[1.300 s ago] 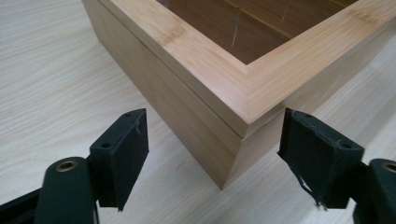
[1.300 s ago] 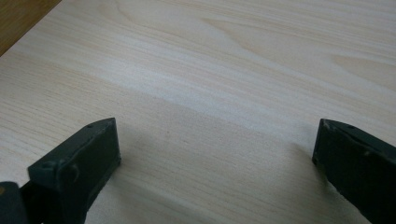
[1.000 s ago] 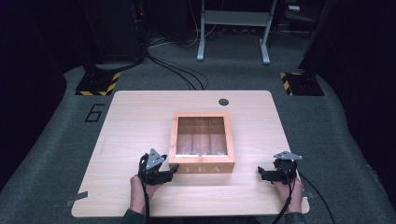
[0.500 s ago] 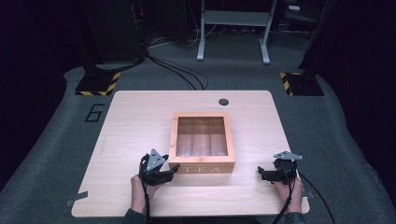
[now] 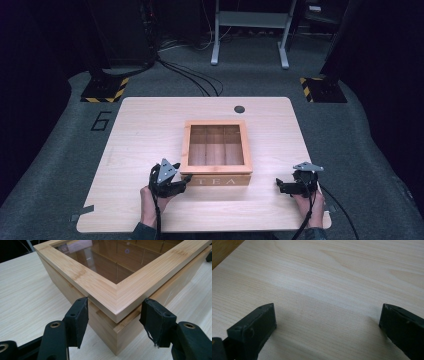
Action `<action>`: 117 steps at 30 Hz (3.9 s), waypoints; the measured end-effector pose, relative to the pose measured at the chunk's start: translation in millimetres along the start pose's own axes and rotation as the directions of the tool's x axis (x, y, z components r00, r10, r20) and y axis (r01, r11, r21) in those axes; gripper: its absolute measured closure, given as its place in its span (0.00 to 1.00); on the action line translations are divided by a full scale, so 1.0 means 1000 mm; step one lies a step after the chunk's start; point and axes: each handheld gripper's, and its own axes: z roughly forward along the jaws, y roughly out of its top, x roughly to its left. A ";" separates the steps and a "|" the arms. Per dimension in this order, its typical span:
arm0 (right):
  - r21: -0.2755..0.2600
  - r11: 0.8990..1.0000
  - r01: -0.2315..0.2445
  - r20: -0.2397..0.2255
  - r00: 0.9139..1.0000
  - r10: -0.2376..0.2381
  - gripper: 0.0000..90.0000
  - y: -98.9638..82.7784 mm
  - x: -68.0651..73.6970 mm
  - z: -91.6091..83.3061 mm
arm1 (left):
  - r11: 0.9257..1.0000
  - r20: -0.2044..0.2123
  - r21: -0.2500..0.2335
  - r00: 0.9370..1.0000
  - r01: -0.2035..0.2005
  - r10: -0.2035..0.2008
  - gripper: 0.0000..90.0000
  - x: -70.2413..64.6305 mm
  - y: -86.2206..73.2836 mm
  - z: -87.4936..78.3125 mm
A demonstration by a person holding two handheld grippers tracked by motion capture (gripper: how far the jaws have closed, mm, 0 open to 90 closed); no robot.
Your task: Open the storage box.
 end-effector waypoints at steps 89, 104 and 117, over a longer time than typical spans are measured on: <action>-0.001 1.000 -0.004 0.000 1.000 0.004 0.00 0.000 0.000 0.000 | 0.991 -0.126 -0.134 0.992 -0.025 0.008 0.56 0.043 0.104 0.021; -0.001 1.000 -0.005 0.001 1.000 0.005 0.00 0.000 0.000 0.000 | 0.990 -0.132 -0.126 0.990 -0.061 0.044 0.59 0.039 0.126 0.031; -0.002 1.000 -0.001 0.001 1.000 0.001 0.00 0.000 0.000 0.000 | 0.983 -0.194 -0.142 0.977 -0.120 0.091 0.62 0.040 0.131 0.041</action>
